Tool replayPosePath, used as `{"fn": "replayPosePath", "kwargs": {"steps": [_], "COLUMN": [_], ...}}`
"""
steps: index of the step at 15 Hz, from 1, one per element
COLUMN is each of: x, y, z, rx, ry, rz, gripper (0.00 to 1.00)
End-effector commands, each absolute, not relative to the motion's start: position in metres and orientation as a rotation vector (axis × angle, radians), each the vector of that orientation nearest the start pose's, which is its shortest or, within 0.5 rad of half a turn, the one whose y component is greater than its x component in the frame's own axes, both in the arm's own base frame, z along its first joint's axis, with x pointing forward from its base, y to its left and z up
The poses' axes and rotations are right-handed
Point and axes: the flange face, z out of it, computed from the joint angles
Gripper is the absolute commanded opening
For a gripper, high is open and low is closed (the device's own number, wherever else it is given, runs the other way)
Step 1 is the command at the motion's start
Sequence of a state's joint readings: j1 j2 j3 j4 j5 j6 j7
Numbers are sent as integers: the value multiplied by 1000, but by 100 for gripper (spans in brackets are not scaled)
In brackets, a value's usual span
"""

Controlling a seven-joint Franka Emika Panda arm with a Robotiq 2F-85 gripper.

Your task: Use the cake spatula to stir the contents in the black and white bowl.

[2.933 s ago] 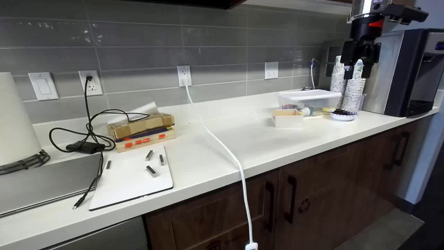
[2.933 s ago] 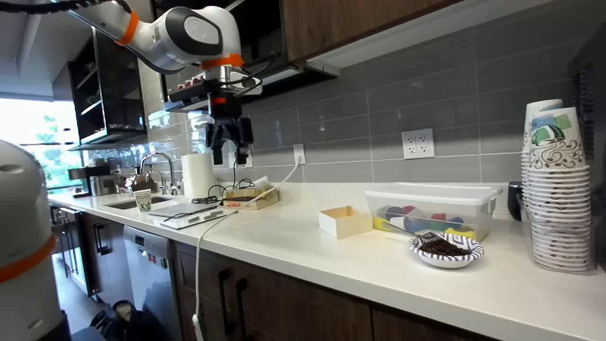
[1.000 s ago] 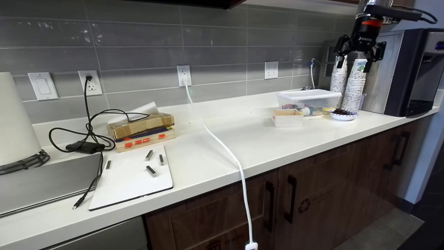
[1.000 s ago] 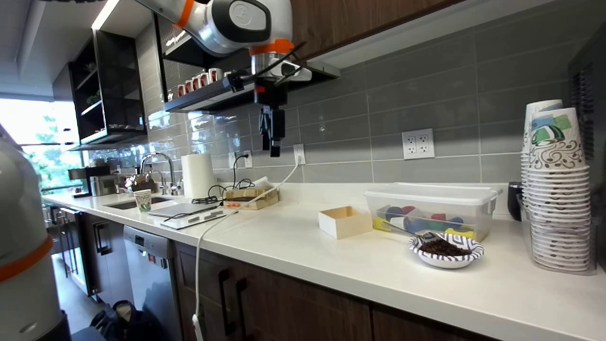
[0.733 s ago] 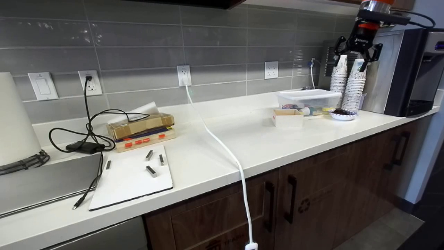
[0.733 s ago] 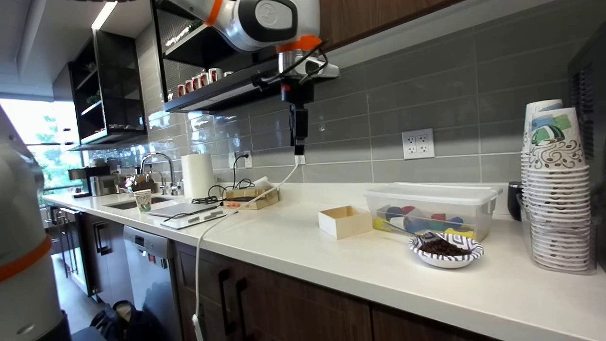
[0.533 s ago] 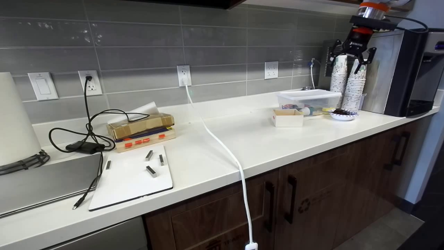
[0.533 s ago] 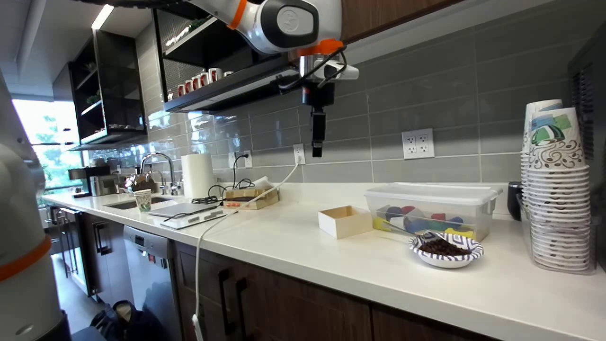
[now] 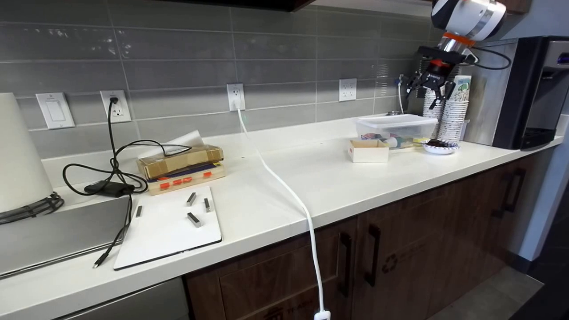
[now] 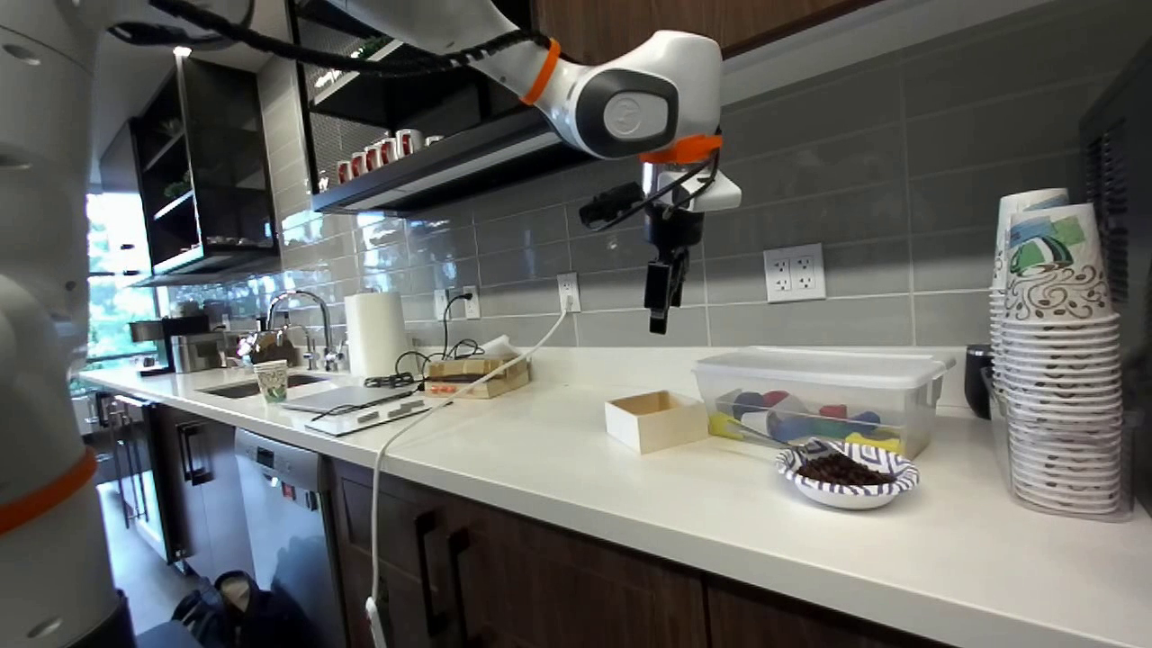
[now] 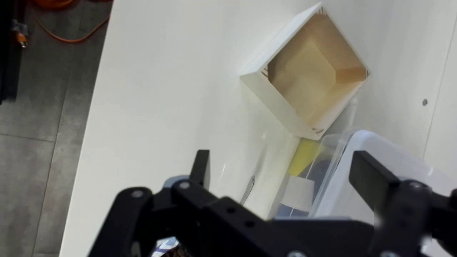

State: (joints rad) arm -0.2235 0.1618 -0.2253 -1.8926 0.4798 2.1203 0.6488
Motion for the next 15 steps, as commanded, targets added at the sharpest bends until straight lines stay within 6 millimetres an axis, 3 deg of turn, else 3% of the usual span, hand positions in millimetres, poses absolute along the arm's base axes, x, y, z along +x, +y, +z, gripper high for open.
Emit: {"fn": "replayPosePath", "kwargs": {"steps": [1, 8, 15], "x": [586, 595, 605], "y": [-257, -277, -289], "z": [406, 356, 320], "rx": [-1966, -1662, -1532], "ry": [1890, 2220, 2346], "rz": [-44, -18, 45], "gripper": [100, 100, 100]}}
